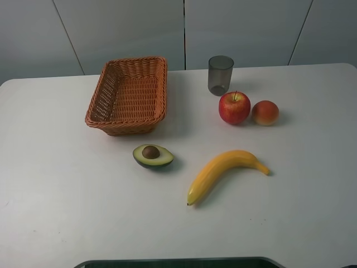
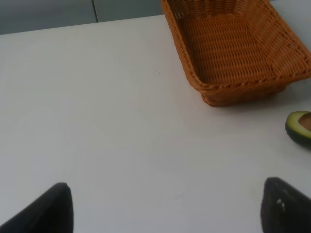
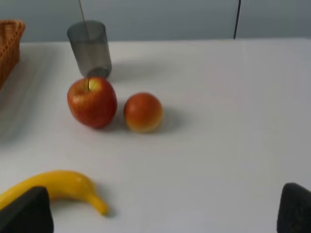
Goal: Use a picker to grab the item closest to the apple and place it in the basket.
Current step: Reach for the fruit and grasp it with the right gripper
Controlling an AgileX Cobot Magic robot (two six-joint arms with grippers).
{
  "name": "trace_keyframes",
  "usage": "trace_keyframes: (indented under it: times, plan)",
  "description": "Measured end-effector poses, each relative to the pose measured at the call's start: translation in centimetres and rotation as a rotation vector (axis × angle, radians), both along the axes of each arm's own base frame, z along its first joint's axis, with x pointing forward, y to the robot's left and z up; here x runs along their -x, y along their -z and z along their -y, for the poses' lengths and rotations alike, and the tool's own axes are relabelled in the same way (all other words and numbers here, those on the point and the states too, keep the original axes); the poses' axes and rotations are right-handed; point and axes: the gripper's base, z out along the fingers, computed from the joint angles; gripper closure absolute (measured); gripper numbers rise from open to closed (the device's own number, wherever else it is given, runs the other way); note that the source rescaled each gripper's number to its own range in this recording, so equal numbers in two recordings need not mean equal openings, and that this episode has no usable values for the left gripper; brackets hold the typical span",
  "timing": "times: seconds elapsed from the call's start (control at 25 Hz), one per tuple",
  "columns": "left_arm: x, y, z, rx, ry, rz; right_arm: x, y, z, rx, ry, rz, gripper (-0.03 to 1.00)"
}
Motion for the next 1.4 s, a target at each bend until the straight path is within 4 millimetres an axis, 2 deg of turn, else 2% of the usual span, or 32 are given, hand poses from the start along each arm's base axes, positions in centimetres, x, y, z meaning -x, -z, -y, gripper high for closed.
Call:
trace_keyframes:
  times: [0.12, 0.32, 0.44, 0.64, 0.88, 1.04, 1.2, 1.4]
  plan:
    - [0.0, 0.0, 0.0, 0.0, 0.0, 0.0, -1.4, -2.0, 0.0, 0.073, -0.036, -0.038, -0.03]
    - [0.0, 0.0, 0.0, 0.0, 0.0, 0.0, -6.4, -4.6, -0.1, 0.145, -0.118, -0.148, -0.03]
    - [0.0, 0.0, 0.0, 0.0, 0.0, 0.0, -9.9, -5.0, -0.5, 0.199, -0.184, -0.219, -0.03]
    - [0.0, 0.0, 0.0, 0.0, 0.0, 0.0, -16.2, -4.3, -1.1, 0.326, -0.304, -0.348, -0.03]
    - [0.0, 0.0, 0.0, 0.0, 0.0, 0.0, -24.0, -1.2, -1.9, 0.466, -0.49, -0.502, -0.03]
    - [0.0, 0.0, 0.0, 0.0, 0.0, 0.0, -28.0, 1.8, -2.3, 0.556, -0.63, -0.591, -0.03]
    - [0.0, 0.0, 0.0, 0.0, 0.0, 0.0, -31.0, 5.1, -2.8, 0.571, -0.753, -0.661, -0.03]
    - [0.0, 0.0, 0.0, 0.0, 0.0, 0.0, -33.9, 8.4, -3.2, 0.59, -0.819, -0.676, -0.03]
